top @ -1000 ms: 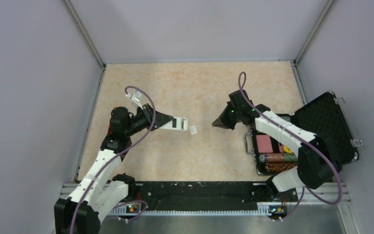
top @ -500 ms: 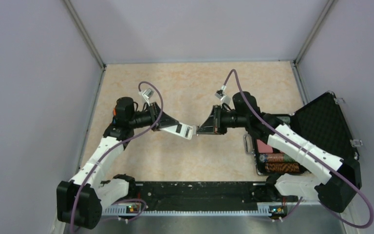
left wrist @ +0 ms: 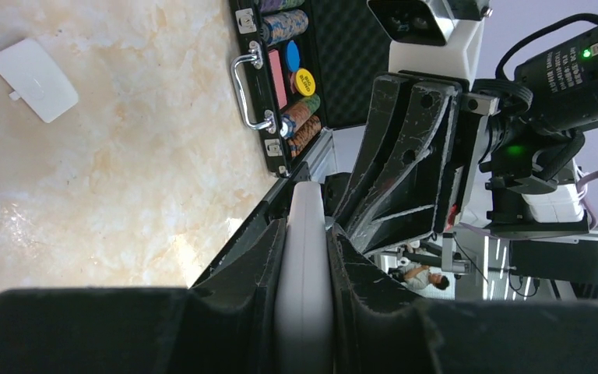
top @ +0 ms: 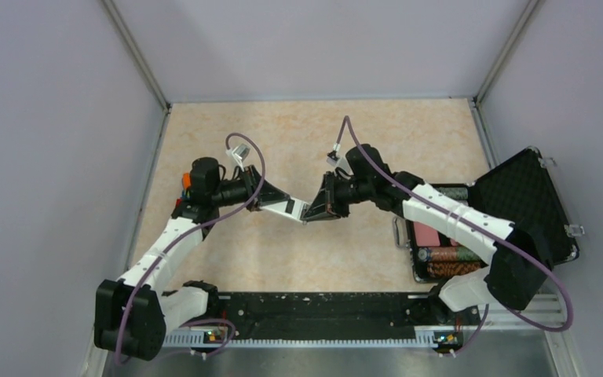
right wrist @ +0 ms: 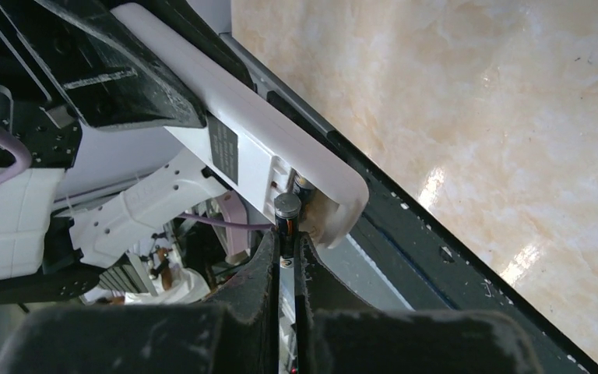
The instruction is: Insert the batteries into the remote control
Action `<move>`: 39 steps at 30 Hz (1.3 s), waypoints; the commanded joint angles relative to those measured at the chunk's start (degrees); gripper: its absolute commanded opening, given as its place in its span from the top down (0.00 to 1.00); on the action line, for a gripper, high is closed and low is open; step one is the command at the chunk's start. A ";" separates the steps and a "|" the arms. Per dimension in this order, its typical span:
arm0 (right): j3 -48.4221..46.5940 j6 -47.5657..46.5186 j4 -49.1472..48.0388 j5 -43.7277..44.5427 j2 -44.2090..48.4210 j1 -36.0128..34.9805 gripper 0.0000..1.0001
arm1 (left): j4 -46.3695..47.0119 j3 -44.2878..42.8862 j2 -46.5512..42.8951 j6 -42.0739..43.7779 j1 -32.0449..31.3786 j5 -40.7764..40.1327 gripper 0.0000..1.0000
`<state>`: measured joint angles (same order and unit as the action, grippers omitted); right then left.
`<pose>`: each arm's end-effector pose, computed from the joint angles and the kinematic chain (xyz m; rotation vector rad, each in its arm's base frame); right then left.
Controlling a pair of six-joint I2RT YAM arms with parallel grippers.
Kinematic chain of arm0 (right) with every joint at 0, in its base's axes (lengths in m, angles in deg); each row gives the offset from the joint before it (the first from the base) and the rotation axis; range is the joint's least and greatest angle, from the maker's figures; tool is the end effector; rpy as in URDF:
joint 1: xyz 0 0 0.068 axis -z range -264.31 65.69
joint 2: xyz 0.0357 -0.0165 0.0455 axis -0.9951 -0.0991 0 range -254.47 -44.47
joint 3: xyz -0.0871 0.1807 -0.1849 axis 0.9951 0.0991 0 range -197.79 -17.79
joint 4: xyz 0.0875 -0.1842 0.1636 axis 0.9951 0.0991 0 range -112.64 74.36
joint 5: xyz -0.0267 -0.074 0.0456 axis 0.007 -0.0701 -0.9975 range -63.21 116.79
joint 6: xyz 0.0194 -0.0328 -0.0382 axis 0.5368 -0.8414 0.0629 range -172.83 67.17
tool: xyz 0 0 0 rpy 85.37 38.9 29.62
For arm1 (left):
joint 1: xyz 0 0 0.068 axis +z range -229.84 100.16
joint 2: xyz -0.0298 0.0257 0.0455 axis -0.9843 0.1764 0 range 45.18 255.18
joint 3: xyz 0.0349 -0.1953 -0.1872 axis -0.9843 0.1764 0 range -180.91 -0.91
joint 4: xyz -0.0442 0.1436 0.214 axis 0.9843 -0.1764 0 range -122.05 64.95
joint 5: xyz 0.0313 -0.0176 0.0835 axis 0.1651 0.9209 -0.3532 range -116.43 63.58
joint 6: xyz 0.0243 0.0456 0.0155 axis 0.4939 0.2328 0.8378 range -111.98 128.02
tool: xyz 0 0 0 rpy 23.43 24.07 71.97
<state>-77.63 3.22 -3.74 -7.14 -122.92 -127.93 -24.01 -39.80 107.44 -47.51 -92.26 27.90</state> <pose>0.2039 0.2218 0.2877 -0.1062 2.6038 1.4778 0.2218 -0.0785 0.2691 -0.0982 2.1837 -1.6541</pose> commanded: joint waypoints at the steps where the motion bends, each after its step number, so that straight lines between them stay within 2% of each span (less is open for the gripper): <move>1: -5.26 1.30 3.30 -0.61 -2.73 -0.76 1.00 | 11.03 2.46 -0.99 -2.31 -0.14 1.32 1.00; 7: -6.51 4.53 6.39 -1.48 -5.89 -0.58 1.00 | 14.64 3.67 -0.79 -0.74 -0.14 0.28 1.00; 16: -8.16 6.56 7.43 -2.22 -5.92 0.50 1.00 | 13.82 3.43 1.81 4.12 -0.14 -2.95 1.00; 29: -8.30 2.96 10.79 -1.59 -10.00 1.85 1.00 | 10.90 2.03 3.37 9.55 -0.14 0.24 1.00; 39: -10.80 1.93 11.86 -0.87 -14.00 2.46 1.00 | 5.28 -0.65 5.38 14.25 -0.14 4.27 1.00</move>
<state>-85.47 6.09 7.65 -8.65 -135.42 -126.03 -18.28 -37.37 112.24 -35.47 -92.22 28.21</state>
